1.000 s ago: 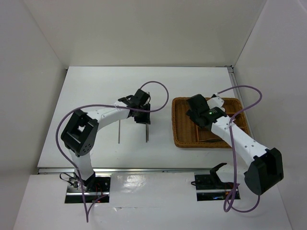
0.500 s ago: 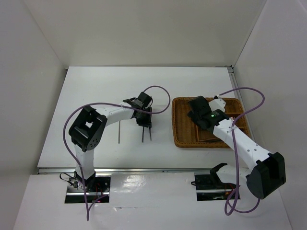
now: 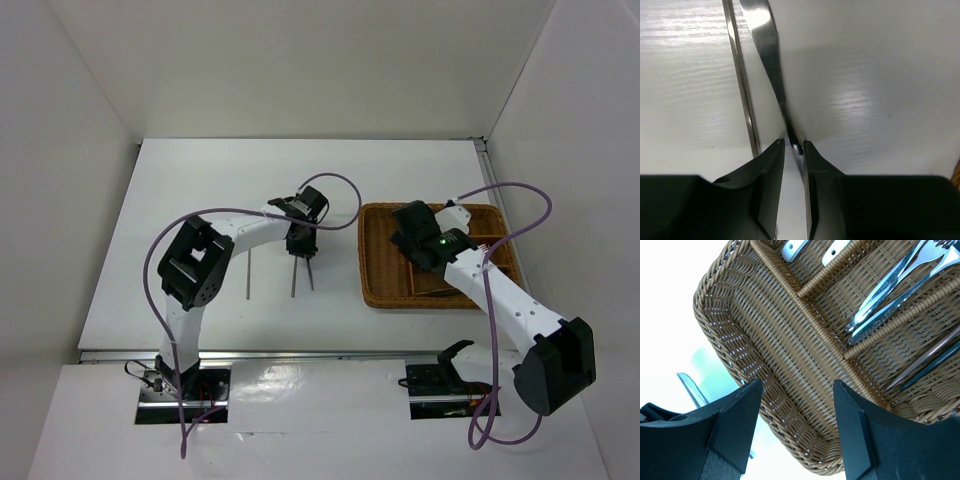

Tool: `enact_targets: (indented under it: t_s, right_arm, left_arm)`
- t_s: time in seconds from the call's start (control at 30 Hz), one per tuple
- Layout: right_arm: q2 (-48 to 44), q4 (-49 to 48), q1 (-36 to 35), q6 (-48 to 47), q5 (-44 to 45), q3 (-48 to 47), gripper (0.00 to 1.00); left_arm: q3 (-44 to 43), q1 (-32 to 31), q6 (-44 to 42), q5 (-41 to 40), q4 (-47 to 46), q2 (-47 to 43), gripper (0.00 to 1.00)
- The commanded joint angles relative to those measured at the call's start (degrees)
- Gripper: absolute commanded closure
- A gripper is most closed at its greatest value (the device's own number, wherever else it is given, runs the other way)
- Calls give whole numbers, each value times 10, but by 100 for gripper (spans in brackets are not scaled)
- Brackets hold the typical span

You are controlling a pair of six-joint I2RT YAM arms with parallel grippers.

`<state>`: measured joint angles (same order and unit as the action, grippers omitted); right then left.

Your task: Sort the eating utensils into containers

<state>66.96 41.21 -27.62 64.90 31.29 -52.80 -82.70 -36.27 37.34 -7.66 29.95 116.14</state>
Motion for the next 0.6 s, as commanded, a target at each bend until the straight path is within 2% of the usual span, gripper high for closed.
enact_targets:
  t_s: [0.0,0.23,0.57]
  right_arm:
    - [-10,-6,-4,0,24,6,33]
    - [-17,-40,-4,-49,-3,17,33]
    - [-105,-142,-4,-133,-67,81,33]
  left_arm:
    - [-25,-8,-20,-68,67,42,65]
    - [-46,-25,-20,-75,85,76,65]
    - [-59,-35,-10,-63,91,124,77]
